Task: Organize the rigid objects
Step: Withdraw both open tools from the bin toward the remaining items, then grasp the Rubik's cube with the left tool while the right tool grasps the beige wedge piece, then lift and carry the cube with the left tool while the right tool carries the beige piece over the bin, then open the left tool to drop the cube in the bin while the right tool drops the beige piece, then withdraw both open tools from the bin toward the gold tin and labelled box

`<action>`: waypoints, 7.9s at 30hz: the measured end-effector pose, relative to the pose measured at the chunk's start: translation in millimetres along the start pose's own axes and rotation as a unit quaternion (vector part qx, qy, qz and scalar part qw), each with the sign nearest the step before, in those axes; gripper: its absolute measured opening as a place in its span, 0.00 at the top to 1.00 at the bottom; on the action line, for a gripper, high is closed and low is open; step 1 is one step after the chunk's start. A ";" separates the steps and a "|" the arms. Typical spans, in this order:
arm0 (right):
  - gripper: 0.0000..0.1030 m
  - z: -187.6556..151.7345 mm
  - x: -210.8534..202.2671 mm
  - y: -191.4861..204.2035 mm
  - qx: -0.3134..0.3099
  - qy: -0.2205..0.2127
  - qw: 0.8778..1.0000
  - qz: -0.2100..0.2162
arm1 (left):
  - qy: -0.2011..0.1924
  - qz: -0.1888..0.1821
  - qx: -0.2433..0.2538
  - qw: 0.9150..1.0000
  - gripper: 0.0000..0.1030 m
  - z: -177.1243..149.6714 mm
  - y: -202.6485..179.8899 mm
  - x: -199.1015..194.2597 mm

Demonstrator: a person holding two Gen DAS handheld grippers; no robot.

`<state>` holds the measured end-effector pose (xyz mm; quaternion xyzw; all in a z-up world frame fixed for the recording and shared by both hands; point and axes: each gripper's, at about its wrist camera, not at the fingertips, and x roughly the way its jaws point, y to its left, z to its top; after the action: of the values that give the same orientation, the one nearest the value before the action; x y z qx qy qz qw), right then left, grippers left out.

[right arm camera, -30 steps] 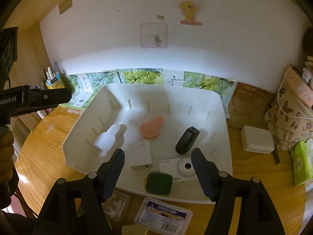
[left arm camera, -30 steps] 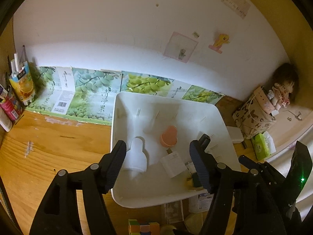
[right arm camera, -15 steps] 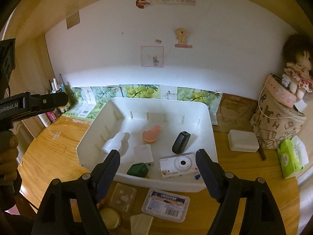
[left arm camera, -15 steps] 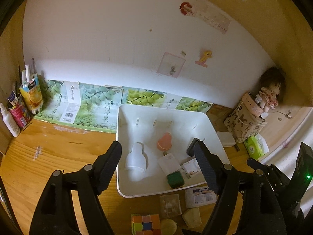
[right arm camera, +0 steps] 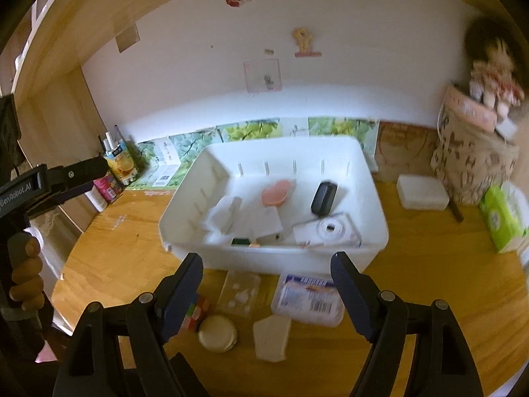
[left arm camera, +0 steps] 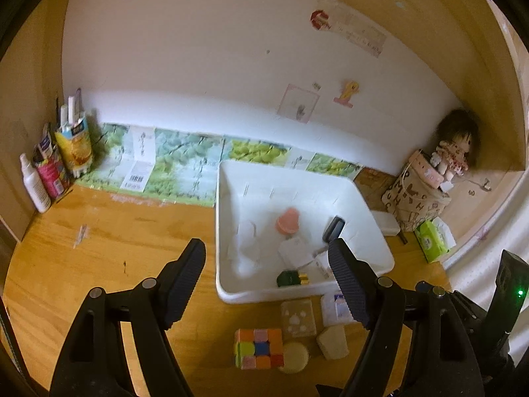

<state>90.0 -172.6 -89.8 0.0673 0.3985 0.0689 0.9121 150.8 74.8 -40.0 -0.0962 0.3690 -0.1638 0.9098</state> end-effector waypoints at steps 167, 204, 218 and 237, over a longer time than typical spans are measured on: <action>0.57 53.5 113.6 -34.3 -0.063 0.070 0.994 0.053 | 0.061 0.013 -0.079 0.995 0.36 18.7 -10.0 127.2; 0.22 37.2 46.9 -34.9 -0.026 0.004 0.999 0.038 | -0.058 0.044 -0.086 0.994 0.20 3.2 -0.2 28.5; 0.22 1.7 28.6 -31.6 -0.022 0.028 0.998 0.047 | -0.032 0.055 -0.061 0.996 0.19 -28.1 -11.7 0.5; 0.02 -36.5 41.8 -44.8 0.007 0.083 0.995 0.054 | 0.087 0.110 0.040 0.989 0.19 -68.5 -47.3 30.5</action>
<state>94.5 -206.5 -152.3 0.0896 0.4694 0.1204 0.8701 112.4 16.0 -94.0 -0.0043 0.4484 -0.0849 0.8898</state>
